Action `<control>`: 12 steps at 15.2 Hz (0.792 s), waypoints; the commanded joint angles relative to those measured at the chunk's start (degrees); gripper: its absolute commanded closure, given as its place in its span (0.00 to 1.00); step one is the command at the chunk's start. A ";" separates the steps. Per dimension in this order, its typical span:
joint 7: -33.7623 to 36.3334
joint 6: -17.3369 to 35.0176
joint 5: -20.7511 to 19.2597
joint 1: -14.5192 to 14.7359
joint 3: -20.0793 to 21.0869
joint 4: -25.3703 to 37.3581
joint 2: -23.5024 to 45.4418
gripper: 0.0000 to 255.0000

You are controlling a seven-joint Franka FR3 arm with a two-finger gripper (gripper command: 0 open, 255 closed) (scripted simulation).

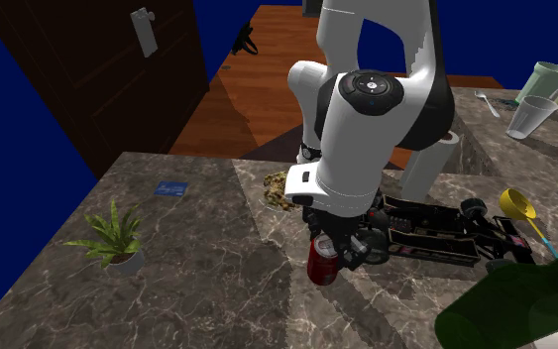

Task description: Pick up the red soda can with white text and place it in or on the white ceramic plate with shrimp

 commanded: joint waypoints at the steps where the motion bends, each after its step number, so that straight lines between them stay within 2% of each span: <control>1: 0.01 -0.01 0.00 0.00 0.01 -0.04 0.05 1.00; 6: 0.00 0.02 0.00 0.00 0.01 -0.06 0.06 1.00; 12: -1.11 -5.01 1.25 0.28 -0.96 2.52 -2.71 1.00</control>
